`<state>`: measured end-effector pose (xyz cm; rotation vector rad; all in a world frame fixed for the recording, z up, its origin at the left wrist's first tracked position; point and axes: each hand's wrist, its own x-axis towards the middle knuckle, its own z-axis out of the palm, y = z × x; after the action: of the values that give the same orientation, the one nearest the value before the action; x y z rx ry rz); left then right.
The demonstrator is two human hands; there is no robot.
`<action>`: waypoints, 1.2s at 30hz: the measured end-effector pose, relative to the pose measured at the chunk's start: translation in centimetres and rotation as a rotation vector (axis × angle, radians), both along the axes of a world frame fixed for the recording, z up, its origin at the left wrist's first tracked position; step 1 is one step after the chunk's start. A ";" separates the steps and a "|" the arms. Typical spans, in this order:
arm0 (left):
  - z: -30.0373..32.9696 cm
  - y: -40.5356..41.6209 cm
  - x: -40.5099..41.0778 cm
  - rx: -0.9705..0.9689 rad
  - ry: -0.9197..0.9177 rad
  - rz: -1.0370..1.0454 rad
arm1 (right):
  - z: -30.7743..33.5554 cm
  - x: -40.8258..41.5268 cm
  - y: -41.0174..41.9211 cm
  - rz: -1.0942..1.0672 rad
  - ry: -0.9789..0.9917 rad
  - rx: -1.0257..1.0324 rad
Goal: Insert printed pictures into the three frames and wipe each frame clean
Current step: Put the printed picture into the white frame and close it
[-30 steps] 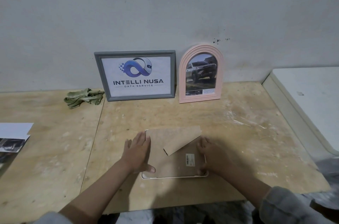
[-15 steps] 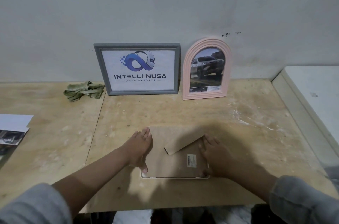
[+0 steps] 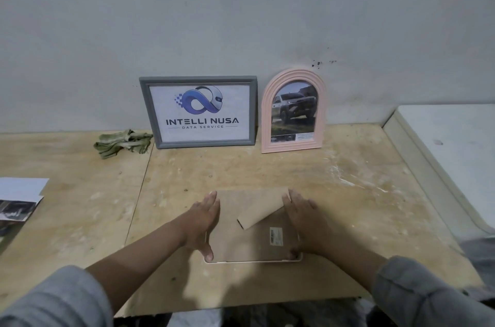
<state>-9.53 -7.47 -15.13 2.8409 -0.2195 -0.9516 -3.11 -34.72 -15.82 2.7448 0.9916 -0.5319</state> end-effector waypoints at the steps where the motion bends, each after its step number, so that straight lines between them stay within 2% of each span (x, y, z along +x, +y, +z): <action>1: 0.0 -0.1 0.1 0.025 0.003 -0.022 | 0.1 0.4 0.4 -0.001 0.034 -0.023; 5: 0.0 -0.4 0.7 0.076 -0.005 -0.071 | -0.1 1.7 1.6 0.058 0.119 -0.170; 16: -0.8 0.4 2.0 0.098 0.016 -0.154 | 0.1 2.3 3.4 0.193 0.053 -0.360; 22: 0.0 0.0 1.3 0.092 0.023 -0.154 | 1.0 1.4 3.7 0.181 0.016 -0.323; 25: -0.5 -1.0 0.5 0.174 0.010 -0.187 | 1.3 1.1 4.2 0.182 -0.004 -0.281; 31: -1.2 -0.9 0.2 0.215 -0.100 -0.212 | 1.0 1.5 4.3 0.220 0.015 -0.312; 36: -1.4 -1.0 0.7 0.206 -0.091 -0.239 | 0.4 1.5 4.7 0.243 0.016 -0.349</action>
<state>-8.85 -8.43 -16.49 3.1037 -0.5091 -0.9360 -1.59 -29.99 -15.46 2.2818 1.0981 -0.6191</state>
